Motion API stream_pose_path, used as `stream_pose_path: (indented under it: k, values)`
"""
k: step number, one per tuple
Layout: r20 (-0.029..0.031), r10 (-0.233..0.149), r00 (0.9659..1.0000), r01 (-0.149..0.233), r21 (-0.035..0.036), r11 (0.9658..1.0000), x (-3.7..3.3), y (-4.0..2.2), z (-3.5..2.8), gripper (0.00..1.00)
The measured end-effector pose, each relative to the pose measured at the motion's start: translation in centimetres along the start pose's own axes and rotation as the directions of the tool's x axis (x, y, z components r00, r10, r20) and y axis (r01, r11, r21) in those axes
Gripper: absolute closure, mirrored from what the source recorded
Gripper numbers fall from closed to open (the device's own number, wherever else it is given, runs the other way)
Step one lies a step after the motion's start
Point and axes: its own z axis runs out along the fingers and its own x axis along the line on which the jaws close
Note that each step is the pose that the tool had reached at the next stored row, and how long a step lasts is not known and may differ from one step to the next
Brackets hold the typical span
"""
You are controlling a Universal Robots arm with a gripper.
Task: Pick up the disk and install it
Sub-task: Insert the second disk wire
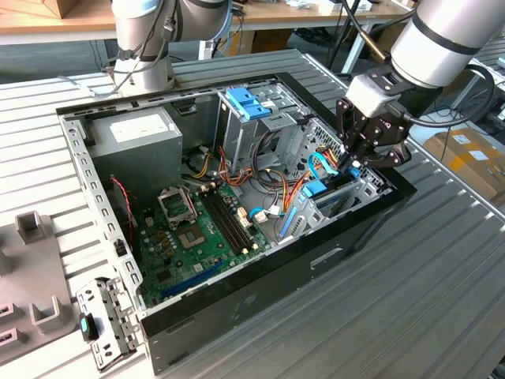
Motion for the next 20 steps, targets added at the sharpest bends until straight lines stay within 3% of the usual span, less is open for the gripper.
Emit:
stream_pose_path:
  k: [20]
  values:
    - [-0.0002, 0.0, 1.0, 0.0, 0.0, 1.0, 0.06, 0.03, 0.64, 0.84]
